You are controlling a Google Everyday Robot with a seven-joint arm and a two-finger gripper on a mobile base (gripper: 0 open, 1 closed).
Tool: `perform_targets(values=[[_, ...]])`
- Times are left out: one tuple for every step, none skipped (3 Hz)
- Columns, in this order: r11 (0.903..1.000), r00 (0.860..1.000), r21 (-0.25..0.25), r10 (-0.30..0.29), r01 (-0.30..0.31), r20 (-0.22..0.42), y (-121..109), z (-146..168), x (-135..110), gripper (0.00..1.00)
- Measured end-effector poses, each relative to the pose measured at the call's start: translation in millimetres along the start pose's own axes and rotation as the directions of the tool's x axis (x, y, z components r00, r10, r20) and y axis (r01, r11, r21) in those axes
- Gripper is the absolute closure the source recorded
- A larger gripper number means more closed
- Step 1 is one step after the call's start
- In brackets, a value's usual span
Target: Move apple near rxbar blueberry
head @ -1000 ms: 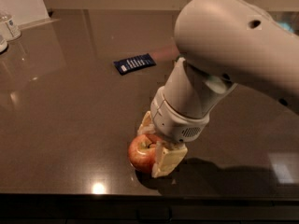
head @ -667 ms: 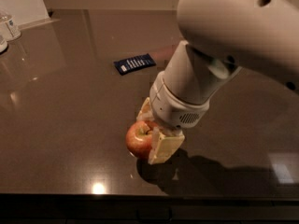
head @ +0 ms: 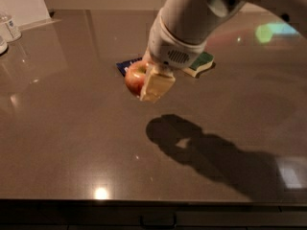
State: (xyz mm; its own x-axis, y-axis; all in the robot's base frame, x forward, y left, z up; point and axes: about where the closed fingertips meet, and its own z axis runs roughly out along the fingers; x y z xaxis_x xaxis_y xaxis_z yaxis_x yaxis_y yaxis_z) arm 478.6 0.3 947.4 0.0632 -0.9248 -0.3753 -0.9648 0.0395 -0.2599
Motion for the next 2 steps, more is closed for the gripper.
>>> perform_targets(values=[[0.9881,0.993,0.105,0.115,-0.112,-0.02,-55.6,-7.9,0.3,1.0],[0.9607,0.974,0.189,0.218,-0.204,-0.06,-98.8,-12.0,17.4,1.0]])
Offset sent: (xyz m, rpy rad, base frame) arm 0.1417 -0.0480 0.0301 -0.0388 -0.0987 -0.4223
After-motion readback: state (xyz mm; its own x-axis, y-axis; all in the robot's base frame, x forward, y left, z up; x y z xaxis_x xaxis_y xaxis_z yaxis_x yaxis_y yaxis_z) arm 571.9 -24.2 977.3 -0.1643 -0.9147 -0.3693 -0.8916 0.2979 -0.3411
